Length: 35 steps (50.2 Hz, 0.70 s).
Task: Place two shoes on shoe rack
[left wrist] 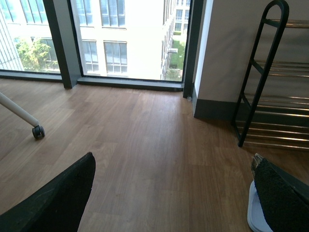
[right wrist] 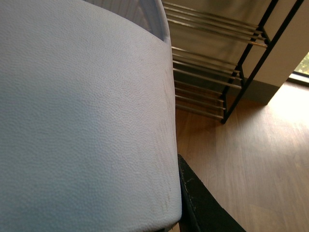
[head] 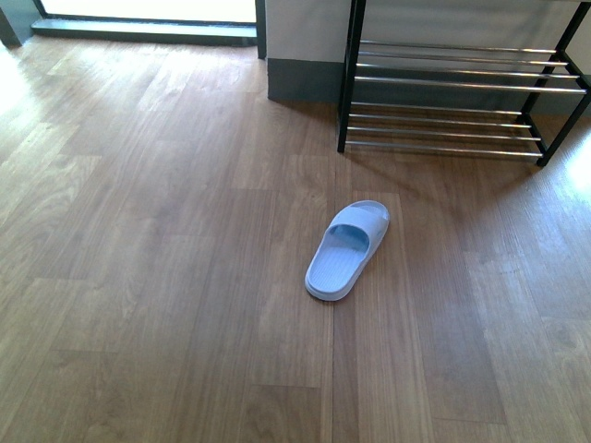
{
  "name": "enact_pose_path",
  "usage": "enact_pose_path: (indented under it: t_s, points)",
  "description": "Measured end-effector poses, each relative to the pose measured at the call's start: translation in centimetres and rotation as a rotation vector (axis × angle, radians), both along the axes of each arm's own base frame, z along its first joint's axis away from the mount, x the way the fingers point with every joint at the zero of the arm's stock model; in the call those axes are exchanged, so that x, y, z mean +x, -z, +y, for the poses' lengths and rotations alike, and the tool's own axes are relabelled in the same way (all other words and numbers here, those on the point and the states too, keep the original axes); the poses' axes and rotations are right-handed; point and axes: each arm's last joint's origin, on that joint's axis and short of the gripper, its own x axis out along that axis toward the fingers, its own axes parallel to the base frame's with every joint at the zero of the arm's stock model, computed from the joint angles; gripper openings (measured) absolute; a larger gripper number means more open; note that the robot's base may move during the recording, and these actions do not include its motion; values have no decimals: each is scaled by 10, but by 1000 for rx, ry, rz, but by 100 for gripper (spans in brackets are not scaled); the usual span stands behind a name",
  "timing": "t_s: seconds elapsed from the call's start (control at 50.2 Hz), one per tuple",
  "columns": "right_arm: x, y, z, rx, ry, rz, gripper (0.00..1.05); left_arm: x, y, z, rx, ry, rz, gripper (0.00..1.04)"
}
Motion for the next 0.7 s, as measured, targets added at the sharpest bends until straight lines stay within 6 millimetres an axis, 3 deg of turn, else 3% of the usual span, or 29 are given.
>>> enact_pose_path:
  t_s: [0.697]
  points:
    - [-2,1,-5,87,19,-13,2,0,0,0,0,-3,0,95]
